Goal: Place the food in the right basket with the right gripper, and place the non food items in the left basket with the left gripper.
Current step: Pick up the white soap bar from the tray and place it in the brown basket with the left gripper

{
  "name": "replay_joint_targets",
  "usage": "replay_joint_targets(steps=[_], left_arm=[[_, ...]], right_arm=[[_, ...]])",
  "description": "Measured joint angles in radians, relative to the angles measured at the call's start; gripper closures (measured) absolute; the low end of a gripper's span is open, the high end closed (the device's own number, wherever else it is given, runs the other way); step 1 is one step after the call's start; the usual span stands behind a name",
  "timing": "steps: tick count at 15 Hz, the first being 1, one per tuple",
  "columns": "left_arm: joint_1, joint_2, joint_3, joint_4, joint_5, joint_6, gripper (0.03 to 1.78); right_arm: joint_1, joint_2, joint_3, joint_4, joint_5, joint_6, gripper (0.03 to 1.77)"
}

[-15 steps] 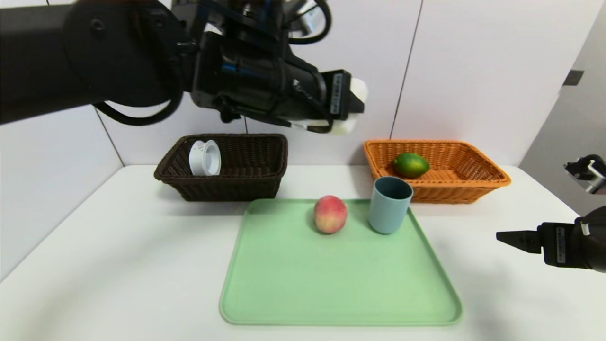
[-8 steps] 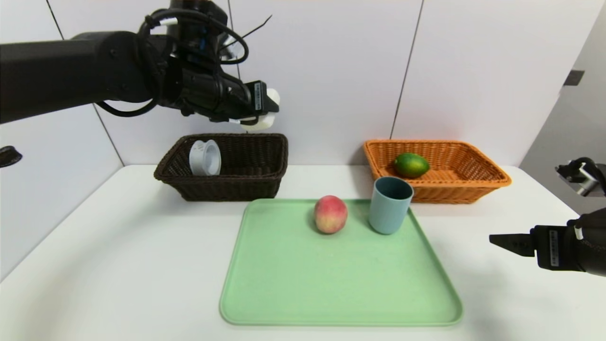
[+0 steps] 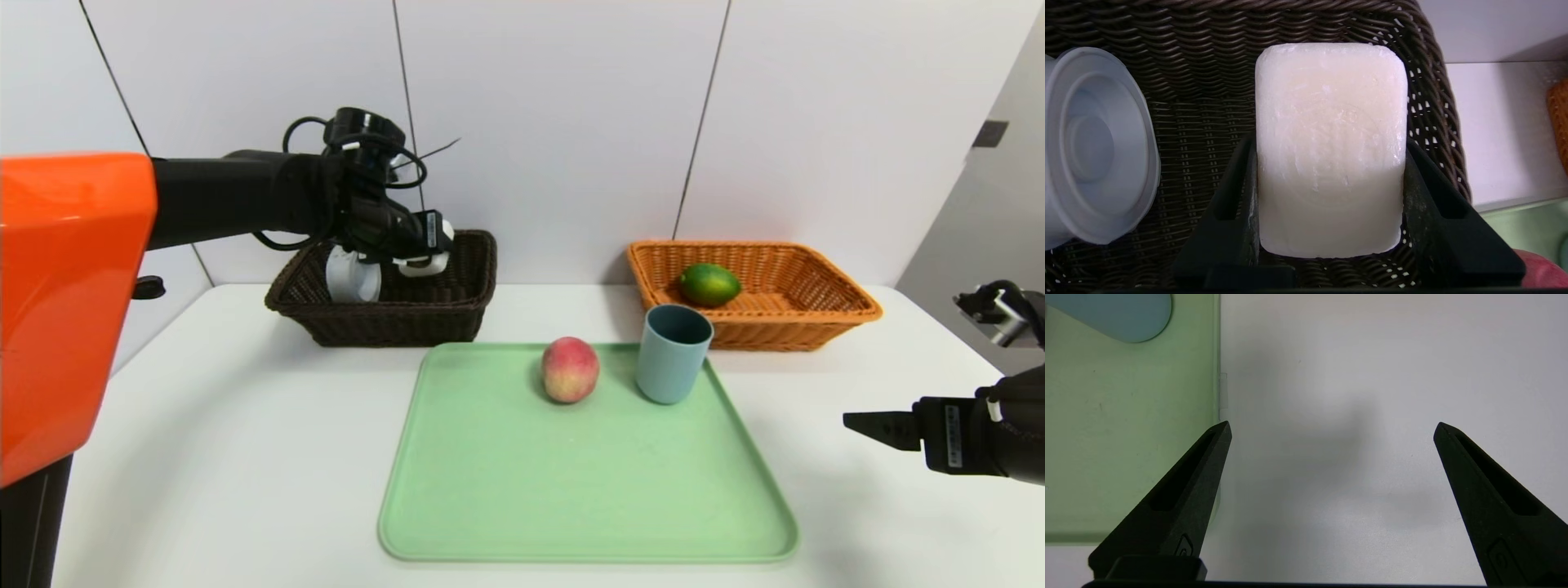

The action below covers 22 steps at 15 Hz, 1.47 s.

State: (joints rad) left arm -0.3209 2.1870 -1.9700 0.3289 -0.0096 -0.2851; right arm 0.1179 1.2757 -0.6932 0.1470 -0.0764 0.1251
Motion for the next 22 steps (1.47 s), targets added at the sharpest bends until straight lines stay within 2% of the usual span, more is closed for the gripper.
replay_joint_targets(steps=[8,20,22], left_arm=[[0.019,0.093,-0.001,-0.042,0.006,0.026,0.83],[0.027,0.118,0.000,-0.047,0.020,0.043,0.84],[0.026,0.114,0.000,-0.052,0.024,0.067,0.66]], right_arm=[[0.000,0.003,0.008,-0.013,0.000,-0.003,0.09],[0.001,-0.004,0.017,-0.013,0.000,-0.003,0.09],[0.001,-0.005,0.019,-0.014,0.000,-0.003,0.09]])
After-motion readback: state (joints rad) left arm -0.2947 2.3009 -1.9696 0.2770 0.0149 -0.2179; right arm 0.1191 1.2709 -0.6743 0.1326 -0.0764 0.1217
